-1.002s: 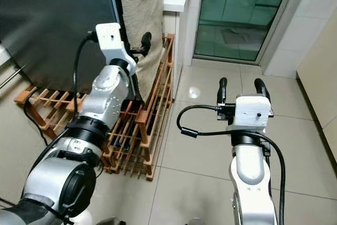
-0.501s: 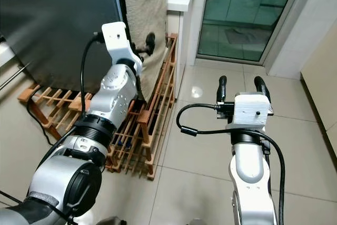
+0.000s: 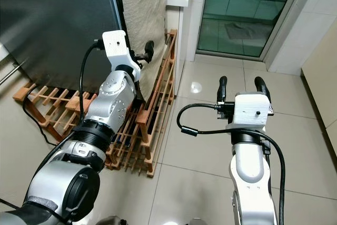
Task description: Restocking fridge
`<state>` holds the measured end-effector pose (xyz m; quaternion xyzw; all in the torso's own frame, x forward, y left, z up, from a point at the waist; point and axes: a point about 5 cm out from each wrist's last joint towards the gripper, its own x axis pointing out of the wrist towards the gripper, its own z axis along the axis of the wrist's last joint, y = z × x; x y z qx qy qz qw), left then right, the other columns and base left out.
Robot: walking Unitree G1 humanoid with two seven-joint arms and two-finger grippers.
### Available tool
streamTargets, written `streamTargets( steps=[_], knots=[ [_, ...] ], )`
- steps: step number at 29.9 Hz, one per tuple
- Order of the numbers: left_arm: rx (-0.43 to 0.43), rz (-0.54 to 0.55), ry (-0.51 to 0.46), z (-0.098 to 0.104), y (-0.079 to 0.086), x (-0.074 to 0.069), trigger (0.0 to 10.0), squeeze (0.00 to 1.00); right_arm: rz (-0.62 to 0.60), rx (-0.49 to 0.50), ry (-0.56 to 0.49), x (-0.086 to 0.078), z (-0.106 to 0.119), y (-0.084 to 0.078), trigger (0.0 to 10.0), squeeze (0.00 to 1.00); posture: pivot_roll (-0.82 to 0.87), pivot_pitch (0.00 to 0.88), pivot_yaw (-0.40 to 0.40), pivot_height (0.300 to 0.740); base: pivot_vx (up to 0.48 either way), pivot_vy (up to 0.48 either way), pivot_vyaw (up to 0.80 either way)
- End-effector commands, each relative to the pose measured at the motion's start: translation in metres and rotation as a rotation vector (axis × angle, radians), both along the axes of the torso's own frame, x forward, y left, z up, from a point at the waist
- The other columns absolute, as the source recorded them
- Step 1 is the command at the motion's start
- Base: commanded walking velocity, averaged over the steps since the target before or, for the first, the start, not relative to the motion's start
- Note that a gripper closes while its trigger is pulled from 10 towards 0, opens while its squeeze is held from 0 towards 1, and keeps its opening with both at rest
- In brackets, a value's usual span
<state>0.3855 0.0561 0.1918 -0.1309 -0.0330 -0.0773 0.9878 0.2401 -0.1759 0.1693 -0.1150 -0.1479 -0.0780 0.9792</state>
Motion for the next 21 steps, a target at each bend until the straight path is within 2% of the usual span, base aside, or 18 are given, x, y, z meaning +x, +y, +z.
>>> streamTargets(
  steps=[1,5,6,7,8,10,12,13,14,15,18,21],
  knots=[
    [-0.067,-0.114,0.013,0.005,-0.025,-0.002,10.0,0.00,0.007,0.002,-0.004,0.003,0.002,0.002,10.0,0.00,-0.18,0.034,0.044,0.711,0.000,0.000,0.00],
    [-0.151,-0.358,0.032,0.007,-0.062,-0.013,10.0,0.00,0.008,0.003,-0.009,0.004,0.003,0.002,10.0,0.00,-0.18,0.030,0.048,0.711,0.000,0.000,0.00],
    [-0.172,-0.447,0.035,0.007,-0.074,-0.019,10.0,0.00,0.007,0.002,-0.010,0.005,0.003,0.002,10.0,0.00,-0.18,0.030,0.048,0.711,0.000,0.000,0.00],
    [-0.202,-0.604,0.016,0.010,-0.093,-0.032,10.0,0.00,0.004,0.002,-0.011,0.004,0.003,0.002,10.0,0.00,-0.18,0.030,0.048,0.711,0.000,0.000,0.00],
    [-0.202,-0.604,0.016,0.010,-0.093,-0.032,10.0,0.00,0.004,0.002,-0.011,0.004,0.003,0.002,10.0,0.00,-0.18,0.030,0.048,0.711,0.000,0.000,0.00],
    [-0.252,-0.768,-0.022,0.016,-0.109,-0.048,10.0,0.00,0.000,0.002,-0.011,0.003,0.003,0.001,10.0,0.00,-0.18,0.030,0.048,0.711,0.000,0.000,0.00],
    [-0.265,-0.795,-0.031,0.017,-0.112,-0.051,10.0,0.00,-0.001,0.002,-0.011,0.003,0.003,0.001,10.0,0.00,-0.18,0.030,0.048,0.711,0.000,0.000,0.00],
    [-0.291,-0.892,-0.065,0.022,-0.120,-0.062,10.0,0.00,-0.002,0.002,-0.011,0.003,0.003,0.001,10.0,0.00,-0.18,0.030,0.048,0.711,0.000,0.000,0.00],
    [-0.303,-0.933,-0.076,0.024,-0.123,-0.067,10.0,0.00,-0.002,0.002,-0.011,0.003,0.003,0.001,10.0,0.00,-0.18,0.030,0.048,0.711,0.000,0.000,0.00],
    [-0.303,-0.933,-0.076,0.024,-0.123,-0.067,10.0,0.00,-0.002,0.002,-0.011,0.003,0.003,0.001,10.0,0.00,-0.18,0.030,0.048,0.711,0.000,0.000,0.00],
    [-0.306,-1.027,-0.109,0.029,-0.128,-0.077,10.0,0.00,-0.001,0.003,-0.011,0.003,0.003,0.001,10.0,0.00,-0.18,0.030,0.048,0.711,0.000,0.000,0.00],
    [-0.291,-1.055,-0.114,0.028,-0.129,-0.080,10.0,0.00,0.001,0.001,-0.010,0.004,0.003,0.001,10.0,0.00,-0.19,0.026,0.049,0.711,0.000,0.000,0.00]
  ],
)
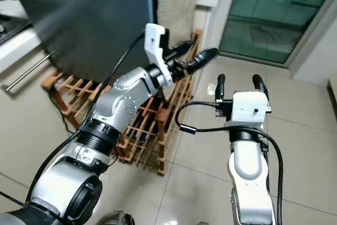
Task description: Restocking fridge
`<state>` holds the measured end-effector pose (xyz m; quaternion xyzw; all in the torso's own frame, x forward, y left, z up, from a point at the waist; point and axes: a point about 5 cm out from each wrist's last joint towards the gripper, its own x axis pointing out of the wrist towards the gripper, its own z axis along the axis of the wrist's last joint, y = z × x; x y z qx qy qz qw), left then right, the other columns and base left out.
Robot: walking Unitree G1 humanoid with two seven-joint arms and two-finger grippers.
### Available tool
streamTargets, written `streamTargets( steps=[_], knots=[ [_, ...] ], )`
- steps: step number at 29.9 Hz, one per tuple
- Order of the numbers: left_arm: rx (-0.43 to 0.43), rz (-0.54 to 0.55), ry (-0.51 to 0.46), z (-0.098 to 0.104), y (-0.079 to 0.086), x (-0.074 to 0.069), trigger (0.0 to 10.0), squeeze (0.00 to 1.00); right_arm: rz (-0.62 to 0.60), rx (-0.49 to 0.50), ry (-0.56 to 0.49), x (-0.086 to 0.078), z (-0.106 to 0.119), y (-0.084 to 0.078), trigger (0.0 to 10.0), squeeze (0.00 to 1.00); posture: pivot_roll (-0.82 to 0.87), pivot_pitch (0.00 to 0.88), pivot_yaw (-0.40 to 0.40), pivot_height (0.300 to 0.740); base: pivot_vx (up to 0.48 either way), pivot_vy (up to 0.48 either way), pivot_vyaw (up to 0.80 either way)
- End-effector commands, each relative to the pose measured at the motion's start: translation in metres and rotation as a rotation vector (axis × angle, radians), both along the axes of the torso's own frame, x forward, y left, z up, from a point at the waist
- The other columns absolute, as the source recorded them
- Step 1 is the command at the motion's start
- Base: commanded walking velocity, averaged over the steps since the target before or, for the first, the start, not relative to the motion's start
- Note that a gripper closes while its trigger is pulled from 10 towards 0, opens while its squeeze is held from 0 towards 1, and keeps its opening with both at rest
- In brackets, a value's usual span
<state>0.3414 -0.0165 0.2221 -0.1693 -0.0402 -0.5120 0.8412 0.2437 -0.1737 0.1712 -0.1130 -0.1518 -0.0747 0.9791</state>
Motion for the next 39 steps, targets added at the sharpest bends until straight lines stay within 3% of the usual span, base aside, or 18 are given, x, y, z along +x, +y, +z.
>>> streamTargets(
  steps=[1,5,6,11,12,14,26,39],
  knots=[
    [-0.156,-0.158,0.094,-0.002,-0.056,-0.036,10.0,0.00,-0.007,-0.001,-0.003,0.001,0.001,-0.001,10.0,0.00,-0.19,0.026,0.049,0.711,0.000,0.000,0.00],
    [-0.106,-0.038,0.064,-0.004,-0.040,-0.025,10.0,0.00,-0.009,-0.002,-0.006,0.002,0.002,0.000,10.0,0.00,-0.19,0.028,0.052,0.711,0.000,0.000,0.00],
    [-0.051,0.157,0.040,-0.006,-0.014,-0.009,10.0,0.00,-0.013,0.000,-0.010,0.001,0.003,-0.001,10.0,0.00,-0.19,0.028,0.054,0.711,0.000,0.000,0.00],
    [-0.013,0.453,0.044,-0.012,0.033,0.012,10.0,0.00,-0.022,0.005,-0.012,-0.001,0.002,-0.003,10.0,0.00,-0.18,0.025,0.056,0.711,0.000,0.000,0.00],
    [0.003,0.554,0.065,-0.016,0.047,0.019,10.0,0.00,-0.021,0.008,-0.010,0.000,0.001,-0.003,10.0,0.00,-0.18,0.025,0.056,0.711,0.000,0.000,0.00],
    [0.018,0.608,0.086,-0.020,0.053,0.024,10.0,0.00,-0.018,0.010,-0.009,0.001,0.000,-0.002,10.0,0.00,-0.17,0.022,0.054,0.711,0.000,0.000,0.00],
    [0.120,0.753,0.109,-0.035,0.056,0.032,10.0,0.00,-0.005,0.030,-0.016,0.002,-0.001,0.002,10.0,0.00,-0.16,0.007,0.065,0.711,0.000,0.000,0.00],
    [0.132,0.748,0.073,-0.024,0.030,0.040,10.0,0.00,-0.011,0.028,-0.010,-0.006,-0.003,0.002,10.0,0.00,-0.20,0.034,0.079,0.711,0.000,0.000,0.00]
  ],
)
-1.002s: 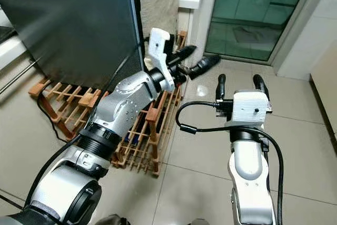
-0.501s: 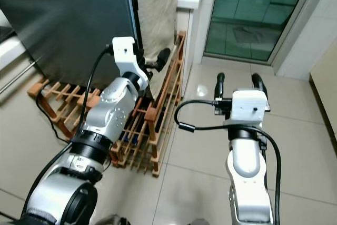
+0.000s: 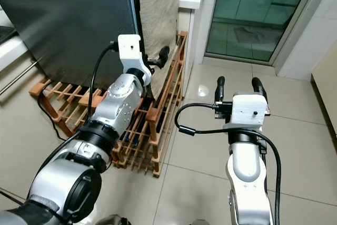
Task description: Restocking fridge
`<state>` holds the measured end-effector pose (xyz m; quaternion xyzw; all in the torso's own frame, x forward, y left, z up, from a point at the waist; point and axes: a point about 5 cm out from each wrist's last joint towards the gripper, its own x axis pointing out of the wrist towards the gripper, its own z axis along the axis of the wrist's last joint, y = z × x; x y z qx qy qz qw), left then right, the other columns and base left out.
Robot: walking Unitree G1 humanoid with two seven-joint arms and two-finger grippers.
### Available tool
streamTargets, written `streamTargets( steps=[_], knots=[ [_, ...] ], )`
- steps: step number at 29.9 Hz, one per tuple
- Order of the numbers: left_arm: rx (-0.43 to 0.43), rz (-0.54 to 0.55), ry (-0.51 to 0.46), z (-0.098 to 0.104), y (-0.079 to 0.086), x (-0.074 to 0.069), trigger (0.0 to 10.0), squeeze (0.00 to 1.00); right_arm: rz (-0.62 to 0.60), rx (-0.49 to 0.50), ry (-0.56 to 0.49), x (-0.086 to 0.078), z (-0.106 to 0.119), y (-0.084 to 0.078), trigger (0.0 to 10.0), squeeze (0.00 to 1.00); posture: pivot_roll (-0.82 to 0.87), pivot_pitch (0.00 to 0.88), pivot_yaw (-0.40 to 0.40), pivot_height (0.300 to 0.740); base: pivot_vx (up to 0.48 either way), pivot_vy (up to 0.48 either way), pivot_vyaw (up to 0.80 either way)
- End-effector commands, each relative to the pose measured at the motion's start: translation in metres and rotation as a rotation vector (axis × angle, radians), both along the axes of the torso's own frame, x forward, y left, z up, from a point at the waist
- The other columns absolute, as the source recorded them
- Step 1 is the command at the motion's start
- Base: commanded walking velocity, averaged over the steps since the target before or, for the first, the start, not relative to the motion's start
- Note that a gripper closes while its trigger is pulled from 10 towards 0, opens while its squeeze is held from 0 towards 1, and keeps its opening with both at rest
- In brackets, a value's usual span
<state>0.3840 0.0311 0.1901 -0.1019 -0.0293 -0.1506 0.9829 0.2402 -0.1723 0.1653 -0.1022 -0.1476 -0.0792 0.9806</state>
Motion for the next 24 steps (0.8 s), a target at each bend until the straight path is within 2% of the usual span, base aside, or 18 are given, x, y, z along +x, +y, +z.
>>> streamTargets(
  steps=[1,8,14,18,21,24],
  knots=[
    [-0.011,-0.025,-0.012,0.008,-0.019,-0.002,10.0,0.00,-0.007,0.005,-0.011,-0.004,0.002,0.000,10.0,0.00,-0.20,0.038,0.079,0.711,0.000,0.000,0.00],
    [-0.014,-0.004,0.002,0.012,-0.022,0.003,10.0,0.00,-0.018,0.002,0.002,-0.010,0.001,-0.001,10.0,0.00,-0.22,0.071,0.082,0.711,0.000,0.000,0.00],
    [-0.004,0.067,0.041,0.011,-0.017,0.008,10.0,0.00,-0.019,0.001,0.016,-0.016,0.000,0.000,10.0,0.00,-0.23,0.096,0.083,0.711,0.000,0.000,0.00],
    [-0.092,0.119,0.112,0.011,-0.008,0.013,10.0,0.00,-0.032,-0.010,0.030,-0.022,0.000,-0.004,10.0,0.00,-0.25,0.111,0.083,0.711,0.000,0.000,0.00],
    [-0.107,0.125,0.123,0.010,-0.005,0.014,10.0,0.00,-0.036,-0.012,0.033,-0.023,0.001,-0.005,10.0,0.00,-0.26,0.118,0.079,0.711,0.000,0.000,0.00],
    [-0.146,0.147,0.174,0.004,-0.001,0.014,10.0,0.00,-0.038,-0.017,0.041,-0.025,0.001,-0.006,10.0,0.00,-0.26,0.126,0.071,0.711,0.000,0.000,0.00]
  ],
)
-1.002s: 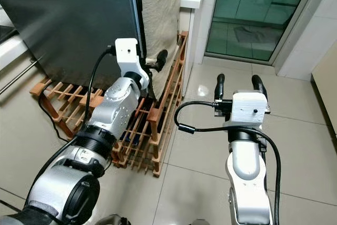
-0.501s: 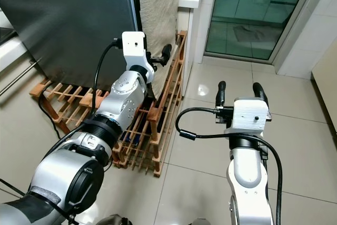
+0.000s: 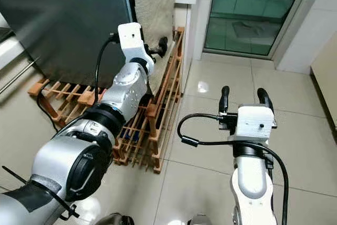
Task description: Restocking fridge
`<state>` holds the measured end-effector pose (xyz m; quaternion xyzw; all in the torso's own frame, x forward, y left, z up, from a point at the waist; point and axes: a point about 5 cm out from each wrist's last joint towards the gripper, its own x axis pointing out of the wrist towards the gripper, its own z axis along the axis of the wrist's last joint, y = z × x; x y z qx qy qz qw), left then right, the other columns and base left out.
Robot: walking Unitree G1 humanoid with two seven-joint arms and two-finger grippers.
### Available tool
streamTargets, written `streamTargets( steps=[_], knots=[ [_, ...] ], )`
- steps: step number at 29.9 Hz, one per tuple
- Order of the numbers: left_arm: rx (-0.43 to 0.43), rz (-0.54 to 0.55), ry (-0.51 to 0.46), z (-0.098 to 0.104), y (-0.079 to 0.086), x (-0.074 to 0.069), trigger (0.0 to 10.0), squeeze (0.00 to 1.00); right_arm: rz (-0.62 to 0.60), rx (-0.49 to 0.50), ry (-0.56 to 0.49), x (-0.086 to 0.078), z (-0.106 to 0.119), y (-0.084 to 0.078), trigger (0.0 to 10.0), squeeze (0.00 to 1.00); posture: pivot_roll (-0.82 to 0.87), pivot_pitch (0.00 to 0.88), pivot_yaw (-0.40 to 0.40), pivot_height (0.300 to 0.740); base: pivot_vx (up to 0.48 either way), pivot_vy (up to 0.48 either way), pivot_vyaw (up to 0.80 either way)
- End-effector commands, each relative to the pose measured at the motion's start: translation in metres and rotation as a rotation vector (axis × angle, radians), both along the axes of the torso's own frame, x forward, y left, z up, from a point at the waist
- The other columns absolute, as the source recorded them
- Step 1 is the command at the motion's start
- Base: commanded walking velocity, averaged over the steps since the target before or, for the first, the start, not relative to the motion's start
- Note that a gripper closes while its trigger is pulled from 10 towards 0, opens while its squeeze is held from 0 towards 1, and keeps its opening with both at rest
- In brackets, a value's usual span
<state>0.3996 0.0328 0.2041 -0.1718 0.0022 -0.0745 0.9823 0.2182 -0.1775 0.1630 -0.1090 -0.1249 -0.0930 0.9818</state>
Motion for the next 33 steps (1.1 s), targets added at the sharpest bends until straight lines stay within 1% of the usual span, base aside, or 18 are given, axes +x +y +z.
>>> streamTargets(
  steps=[1,3,5,7,9,13,15,18,21,22,23,24,25,26,27,28,31,33],
  knots=[
    [-0.018,0.003,0.074,-0.010,-0.003,-0.001,10.0,0.00,-0.004,-0.012,-0.002,-0.003,0.003,-0.001,10.0,0.00,-0.26,0.126,0.071,0.711,0.000,0.000,0.00],
    [-0.067,0.037,0.121,-0.017,0.001,-0.002,10.0,0.00,0.000,-0.020,0.004,-0.004,0.004,-0.002,10.0,0.00,-0.27,0.133,0.061,0.711,0.000,0.000,0.00],
    [-0.074,0.064,0.124,-0.018,0.005,-0.001,10.0,0.00,0.001,-0.024,0.007,-0.005,0.005,-0.003,10.0,0.00,-0.27,0.135,0.058,0.711,0.000,0.000,0.00],
    [-0.058,0.088,0.107,-0.016,0.009,0.000,10.0,0.00,0.000,-0.026,0.009,-0.005,0.005,-0.004,10.0,0.00,-0.27,0.137,0.057,0.711,0.000,0.000,0.00],
    [0.007,0.100,0.030,-0.008,0.014,0.001,10.0,0.00,-0.001,-0.029,0.011,-0.005,0.006,-0.005,10.0,0.00,-0.27,0.137,0.055,0.711,0.000,0.000,0.00],
    [0.037,0.106,0.015,-0.007,0.017,0.002,10.0,0.00,0.000,-0.028,0.013,-0.005,0.005,-0.004,10.0,0.00,-0.26,0.137,0.054,0.711,0.000,0.000,0.00],
    [0.072,0.101,-0.012,-0.006,0.022,0.002,10.0,0.00,0.008,-0.028,0.010,-0.004,0.006,-0.002,10.0,0.00,-0.26,0.133,0.059,0.711,0.000,0.000,0.00],
    [0.117,0.067,-0.091,-0.003,0.034,-0.001,10.0,0.00,0.002,-0.027,-0.008,-0.002,0.010,-0.003,10.0,0.00,-0.26,0.112,0.069,0.711,0.000,0.000,0.00],
    [0.155,0.032,-0.172,0.001,0.051,-0.010,10.0,0.00,-0.007,-0.022,-0.013,-0.001,0.011,-0.005,10.0,0.00,-0.25,0.105,0.070,0.711,0.000,0.000,0.00],
    [0.178,0.005,-0.201,0.001,0.057,-0.016,10.0,0.00,-0.006,-0.021,-0.013,-0.001,0.010,-0.005,10.0,0.00,-0.22,0.086,0.069,0.711,0.000,0.000,0.00],
    [0.178,0.005,-0.201,0.001,0.057,-0.016,10.0,0.00,-0.006,-0.021,-0.013,-0.001,0.010,-0.005,10.0,0.00,-0.22,0.086,0.069,0.711,0.000,0.000,0.00],
    [0.226,-0.025,-0.248,0.000,0.069,-0.028,10.0,0.00,-0.002,-0.017,-0.011,0.002,0.008,-0.004,10.0,0.00,-0.20,0.069,0.068,0.711,0.000,0.000,0.00],
    [0.226,-0.025,-0.248,0.000,0.069,-0.028,10.0,0.00,-0.002,-0.017,-0.011,0.002,0.008,-0.004,10.0,0.00,-0.20,0.069,0.068,0.711,0.000,0.000,0.00],
    [0.254,-0.045,-0.287,0.000,0.080,-0.040,10.0,0.00,0.001,-0.013,-0.013,0.001,0.008,-0.004,10.0,0.00,-0.18,0.058,0.065,0.711,0.000,0.000,0.00],
    [0.285,-0.055,-0.327,-0.002,0.095,-0.058,10.0,0.00,0.003,-0.007,-0.019,0.001,0.008,-0.004,10.0,0.00,-0.16,0.045,0.061,0.711,0.000,0.000,0.00],
    [0.285,-0.055,-0.327,-0.002,0.095,-0.058,10.0,0.00,0.003,-0.007,-0.019,0.001,0.008,-0.004,10.0,0.00,-0.16,0.045,0.061,0.711,0.000,0.000,0.00],
    [0.332,0.001,-0.346,-0.010,0.118,-0.080,10.0,0.00,-0.019,0.022,-0.047,0.001,0.010,-0.006,10.0,0.00,-0.13,0.016,0.055,0.711,0.000,0.000,0.00],
    [0.287,0.063,-0.309,-0.014,0.129,-0.092,10.0,0.00,-0.032,0.034,-0.069,0.000,0.013,-0.008,10.0,0.00,-0.13,0.007,0.053,0.711,0.000,0.000,0.00]
  ],
)
